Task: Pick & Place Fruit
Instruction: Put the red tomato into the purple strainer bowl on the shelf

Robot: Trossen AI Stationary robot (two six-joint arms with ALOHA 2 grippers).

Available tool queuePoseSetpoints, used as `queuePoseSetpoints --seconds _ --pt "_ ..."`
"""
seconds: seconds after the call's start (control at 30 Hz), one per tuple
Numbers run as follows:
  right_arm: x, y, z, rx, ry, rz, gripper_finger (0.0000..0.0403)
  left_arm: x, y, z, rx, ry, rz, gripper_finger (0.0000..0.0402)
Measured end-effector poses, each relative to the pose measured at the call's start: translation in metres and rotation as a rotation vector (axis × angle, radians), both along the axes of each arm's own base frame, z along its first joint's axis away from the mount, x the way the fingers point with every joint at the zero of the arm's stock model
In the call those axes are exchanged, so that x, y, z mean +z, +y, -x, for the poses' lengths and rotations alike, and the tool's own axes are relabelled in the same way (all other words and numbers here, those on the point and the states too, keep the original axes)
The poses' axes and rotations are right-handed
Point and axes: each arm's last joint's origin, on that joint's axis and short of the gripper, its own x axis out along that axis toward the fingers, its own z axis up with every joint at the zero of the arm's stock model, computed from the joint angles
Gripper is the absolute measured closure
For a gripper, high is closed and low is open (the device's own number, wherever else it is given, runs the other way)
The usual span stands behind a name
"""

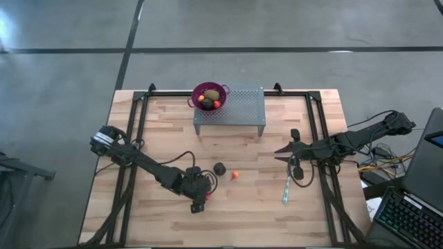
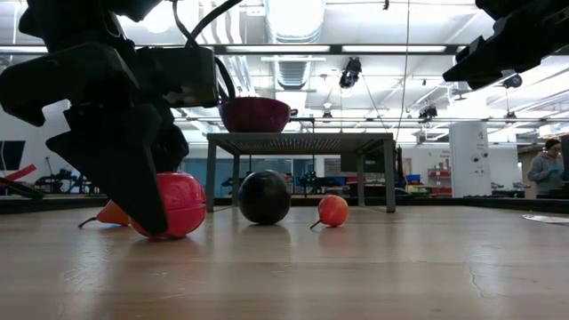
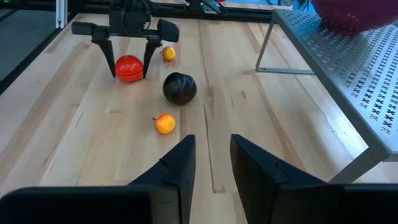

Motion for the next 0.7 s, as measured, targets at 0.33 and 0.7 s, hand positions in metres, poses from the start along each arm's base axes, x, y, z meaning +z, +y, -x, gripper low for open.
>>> queuePoseSetpoints --seconds 0.33,0.7 --pt "0.000 0.000 0.000 0.000 0.000 0.000 0.0282 0.000 0.000 0.000 0.000 0.000 0.000 0.0130" --pt "0.000 0.000 0.000 -0.001 0.000 0.000 0.0262 0.025 0.003 0.005 -0.018 -0.066 0.018 0.0130"
